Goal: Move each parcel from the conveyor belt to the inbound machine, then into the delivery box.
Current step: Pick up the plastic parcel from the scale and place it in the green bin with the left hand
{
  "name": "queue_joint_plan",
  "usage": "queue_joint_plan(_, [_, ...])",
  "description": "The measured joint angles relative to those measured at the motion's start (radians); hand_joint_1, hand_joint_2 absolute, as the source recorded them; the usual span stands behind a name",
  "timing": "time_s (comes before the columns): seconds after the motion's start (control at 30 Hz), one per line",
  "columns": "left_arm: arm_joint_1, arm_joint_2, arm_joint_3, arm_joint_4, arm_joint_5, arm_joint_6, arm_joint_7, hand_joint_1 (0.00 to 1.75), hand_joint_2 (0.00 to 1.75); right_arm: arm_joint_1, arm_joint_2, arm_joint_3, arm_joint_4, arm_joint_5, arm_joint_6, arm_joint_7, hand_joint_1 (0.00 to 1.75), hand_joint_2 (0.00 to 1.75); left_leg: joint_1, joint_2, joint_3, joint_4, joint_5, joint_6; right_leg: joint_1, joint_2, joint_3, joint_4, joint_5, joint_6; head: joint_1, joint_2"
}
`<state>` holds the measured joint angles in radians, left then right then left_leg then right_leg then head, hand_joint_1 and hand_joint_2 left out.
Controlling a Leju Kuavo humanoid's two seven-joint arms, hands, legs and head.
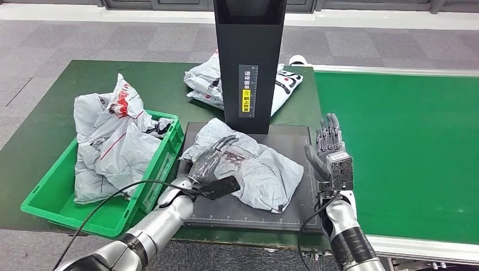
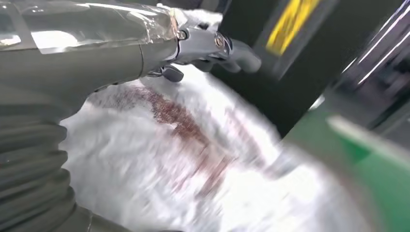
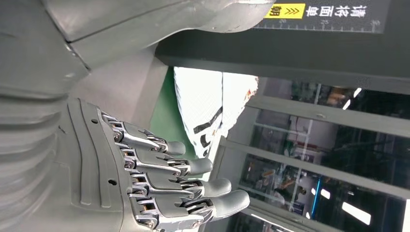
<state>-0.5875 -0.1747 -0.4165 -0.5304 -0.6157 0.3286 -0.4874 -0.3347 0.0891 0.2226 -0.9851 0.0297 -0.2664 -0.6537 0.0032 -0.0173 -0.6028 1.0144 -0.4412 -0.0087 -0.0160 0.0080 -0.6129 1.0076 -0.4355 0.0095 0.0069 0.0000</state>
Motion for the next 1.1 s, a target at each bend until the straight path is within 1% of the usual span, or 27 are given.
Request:
queue_joint_plan(0.07, [-0.014,0.000,-0.036,0.041,-0.068,-0.001,0.069,0.00,1.75,-0.001,-0.003,-0.007,-0.003,-0.005,0.009,0.001,0.00,1.75,0.000,0.000,0.000,0.000,0.000,0.000,0.000,0.000,0.000,0.000,0.000,0.000,0.000,0.000])
queue_joint_plan(0.13, [-0.028,0.000,-0.064,0.071,-0.098,-0.009,0.106,0.00,1.75,-0.003,-0.005,-0.010,-0.004,-0.006,0.013,0.002,0.00,1.75,0.000,0.000,0.000,0.000,0.000,0.000,0.000,0.000,0.000,0.000,0.000,0.000,0.000,0.000])
queue_joint_plan(0.27, [-0.051,0.000,-0.093,0.106,-0.107,-0.016,0.120,0.00,1.75,-0.008,-0.009,-0.012,-0.004,-0.006,0.014,0.003,0.00,1.75,0.000,0.000,0.000,0.000,0.000,0.000,0.000,0.000,0.001,0.000,0.000,0.000,0.000,0.000])
queue_joint_plan(0.43, [-0.065,0.000,-0.108,0.126,-0.108,-0.018,0.121,0.00,1.75,-0.009,-0.011,-0.012,-0.004,-0.006,0.014,0.004,0.00,1.75,0.000,0.000,0.000,0.000,0.000,0.000,0.000,0.000,0.001,0.000,0.000,0.000,0.000,0.000])
queue_joint_plan(0.47, [-0.066,0.000,-0.110,0.128,-0.109,-0.019,0.123,0.17,1.75,-0.009,-0.011,-0.012,-0.004,-0.006,0.014,0.004,0.00,1.75,0.000,0.000,0.000,0.000,0.000,0.000,0.000,0.000,0.001,0.000,0.000,0.000,0.000,0.000])
queue_joint_plan(0.57, [-0.073,0.000,-0.121,0.136,-0.142,-0.046,0.154,1.47,1.75,-0.009,-0.012,-0.012,-0.004,-0.007,0.016,0.004,0.00,1.75,0.000,-0.001,0.001,0.000,0.000,0.000,0.000,0.000,0.002,0.000,0.000,0.000,0.000,0.000])
queue_joint_plan(0.6, [-0.078,0.000,-0.130,0.140,-0.164,-0.068,0.174,1.75,1.75,-0.010,-0.012,-0.012,-0.004,-0.009,0.018,0.004,0.00,1.75,0.000,-0.001,0.001,0.000,0.000,0.000,0.000,-0.001,0.003,0.000,0.000,0.000,0.000,0.000])
queue_joint_plan(0.7, [-0.100,0.002,-0.160,0.154,-0.224,-0.147,0.232,1.75,1.75,-0.014,-0.013,-0.012,-0.004,-0.014,0.031,0.004,0.00,1.75,0.000,-0.003,0.004,0.000,0.000,0.000,0.000,-0.003,0.006,0.000,-0.001,0.001,0.000,0.000])
queue_joint_plan(0.73, [-0.105,0.002,-0.166,0.158,-0.237,-0.158,0.246,1.75,1.75,-0.015,-0.014,-0.012,-0.004,-0.015,0.035,0.006,0.00,1.75,0.000,-0.003,0.005,0.000,0.000,0.000,0.000,-0.003,0.007,0.000,-0.001,0.001,0.000,0.000])
queue_joint_plan(0.8, [-0.108,0.003,-0.169,0.162,-0.252,-0.142,0.263,1.75,1.75,-0.015,-0.014,-0.014,-0.004,-0.017,0.040,0.012,0.00,1.75,0.000,-0.003,0.006,0.000,0.000,0.001,0.000,-0.003,0.008,0.000,-0.001,0.001,0.000,0.000])
queue_joint_plan(0.9, [-0.109,0.004,-0.162,0.164,-0.245,-0.046,0.263,1.75,1.75,-0.004,-0.014,-0.020,-0.007,-0.018,0.039,0.020,0.00,1.75,0.000,-0.001,0.007,0.000,0.000,0.000,0.000,-0.002,0.008,0.000,0.000,0.000,0.000,0.000])
queue_joint_plan(1.1, [-0.105,0.011,-0.098,0.131,-0.215,0.262,0.190,1.75,1.75,0.031,-0.014,-0.028,-0.024,-0.026,0.024,0.032,0.00,1.75,0.000,-0.001,0.005,0.000,0.002,-0.002,0.001,-0.001,0.005,0.000,0.002,-0.001,0.000,0.000])
